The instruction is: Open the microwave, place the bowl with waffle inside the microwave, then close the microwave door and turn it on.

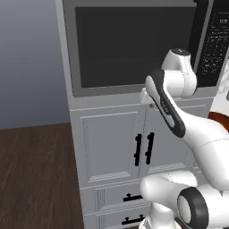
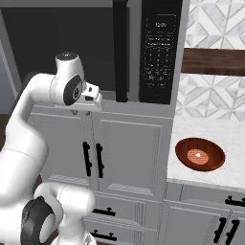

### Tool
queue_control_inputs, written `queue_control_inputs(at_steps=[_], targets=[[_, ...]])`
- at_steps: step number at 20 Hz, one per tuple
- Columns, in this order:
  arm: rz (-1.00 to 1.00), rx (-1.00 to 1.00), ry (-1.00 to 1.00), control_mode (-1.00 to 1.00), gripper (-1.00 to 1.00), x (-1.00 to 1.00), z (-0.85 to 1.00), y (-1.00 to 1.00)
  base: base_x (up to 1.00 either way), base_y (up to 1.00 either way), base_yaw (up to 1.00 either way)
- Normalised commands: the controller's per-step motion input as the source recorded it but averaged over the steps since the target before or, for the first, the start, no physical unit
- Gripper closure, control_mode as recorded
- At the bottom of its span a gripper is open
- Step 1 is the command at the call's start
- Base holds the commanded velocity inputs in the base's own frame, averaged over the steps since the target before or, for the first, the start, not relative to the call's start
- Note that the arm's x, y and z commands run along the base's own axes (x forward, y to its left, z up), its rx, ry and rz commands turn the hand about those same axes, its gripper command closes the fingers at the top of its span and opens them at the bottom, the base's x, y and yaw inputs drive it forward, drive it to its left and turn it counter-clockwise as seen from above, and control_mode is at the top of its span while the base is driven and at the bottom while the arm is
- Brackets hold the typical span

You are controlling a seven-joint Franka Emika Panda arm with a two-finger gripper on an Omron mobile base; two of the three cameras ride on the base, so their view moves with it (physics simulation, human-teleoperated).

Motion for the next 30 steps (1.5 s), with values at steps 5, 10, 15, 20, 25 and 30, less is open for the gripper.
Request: queue_control_inputs(at_steps=[5,10,15,20,25,30], targets=[[0.0,0.0,-0.19,-1.0,-1.0,-0.08,0.0,-0.19,0.0,0.0,0.0],[0.0,0.03,-0.37,-1.0,-1.0,-0.35,0.21,-0.49,0.0,0.0,0.0],[0.0,0.02,-0.32,-1.0,-1.0,-0.17,0.43,-0.39,0.0,0.0,0.0],[0.0,0.03,-0.23,-1.0,-1.0,0.04,0.38,-0.18,0.0,0.0,0.0],[0.0,0.04,-0.12,-1.0,-1.0,0.18,0.27,-0.1,0.0,0.0,0.0],[0.0,0.01,-0.05,-1.0,-1.0,0.31,0.21,-0.01,0.0,0.0,0.0]])
